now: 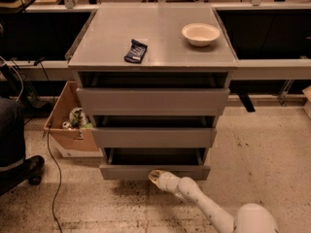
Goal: Close bottom drawer
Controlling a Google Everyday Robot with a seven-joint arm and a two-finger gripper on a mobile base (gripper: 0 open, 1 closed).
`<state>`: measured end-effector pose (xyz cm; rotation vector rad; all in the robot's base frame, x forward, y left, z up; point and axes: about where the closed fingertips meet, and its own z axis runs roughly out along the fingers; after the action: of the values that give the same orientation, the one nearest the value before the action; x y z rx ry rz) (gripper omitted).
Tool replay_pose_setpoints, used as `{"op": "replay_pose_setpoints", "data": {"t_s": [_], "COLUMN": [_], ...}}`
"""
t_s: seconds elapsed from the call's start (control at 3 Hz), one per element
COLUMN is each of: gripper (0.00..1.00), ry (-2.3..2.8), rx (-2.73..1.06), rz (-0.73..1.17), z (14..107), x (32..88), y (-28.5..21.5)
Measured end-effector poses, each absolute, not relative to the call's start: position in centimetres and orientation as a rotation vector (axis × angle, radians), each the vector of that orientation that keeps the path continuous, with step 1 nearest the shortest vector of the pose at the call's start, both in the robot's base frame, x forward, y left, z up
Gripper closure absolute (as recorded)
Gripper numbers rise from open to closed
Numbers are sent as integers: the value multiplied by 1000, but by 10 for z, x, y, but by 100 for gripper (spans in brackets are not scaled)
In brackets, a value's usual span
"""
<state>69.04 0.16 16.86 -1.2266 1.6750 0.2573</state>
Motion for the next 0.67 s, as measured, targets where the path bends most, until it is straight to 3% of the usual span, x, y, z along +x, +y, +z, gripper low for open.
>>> {"op": "replay_pose_setpoints", "data": {"t_s": [0.67], "gripper": [100], "ry": [1625], "rx": [-1166], "rz": [231], "z": [169], "x": [726], "y": [30]}}
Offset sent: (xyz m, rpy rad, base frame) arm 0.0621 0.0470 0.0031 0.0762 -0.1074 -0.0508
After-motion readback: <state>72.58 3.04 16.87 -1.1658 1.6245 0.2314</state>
